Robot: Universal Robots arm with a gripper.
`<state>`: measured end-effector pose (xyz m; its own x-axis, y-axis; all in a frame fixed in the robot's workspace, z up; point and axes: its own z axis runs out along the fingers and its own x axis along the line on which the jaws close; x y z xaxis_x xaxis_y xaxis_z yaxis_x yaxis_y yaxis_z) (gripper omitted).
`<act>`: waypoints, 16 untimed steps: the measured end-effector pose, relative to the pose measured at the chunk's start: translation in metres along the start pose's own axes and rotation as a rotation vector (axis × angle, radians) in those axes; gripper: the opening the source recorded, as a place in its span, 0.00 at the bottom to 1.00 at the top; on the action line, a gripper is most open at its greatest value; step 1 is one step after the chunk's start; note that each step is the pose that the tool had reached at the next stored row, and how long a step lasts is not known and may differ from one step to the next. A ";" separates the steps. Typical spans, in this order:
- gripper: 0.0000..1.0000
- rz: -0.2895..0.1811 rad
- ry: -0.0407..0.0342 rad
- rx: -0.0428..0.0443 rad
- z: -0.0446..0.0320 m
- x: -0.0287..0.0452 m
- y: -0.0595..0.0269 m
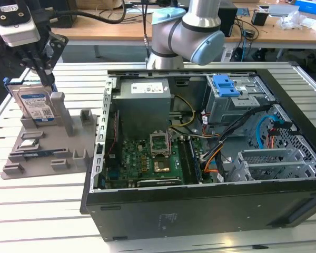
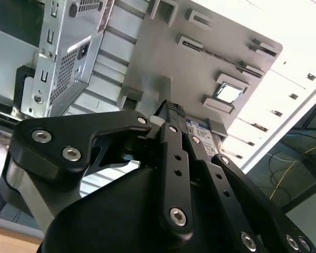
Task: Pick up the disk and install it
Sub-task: 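Reach for the disk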
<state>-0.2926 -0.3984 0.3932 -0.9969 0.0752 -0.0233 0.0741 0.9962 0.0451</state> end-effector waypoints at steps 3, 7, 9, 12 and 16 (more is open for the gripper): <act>0.11 0.000 0.0000 0.0000 -0.0002 0.0080 -0.0006; 0.11 0.000 0.0001 0.0000 -0.0005 0.0257 -0.0018; 0.11 0.000 0.0000 0.0000 -0.0006 0.0304 -0.0021; 0.11 0.000 0.0000 0.0000 -0.0007 0.0359 -0.0026; 0.11 0.000 0.0000 0.0000 -0.0009 0.0434 -0.0031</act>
<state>-0.3360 -0.3983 0.3930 -0.9969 0.0752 -0.0233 0.0741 0.9962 0.0450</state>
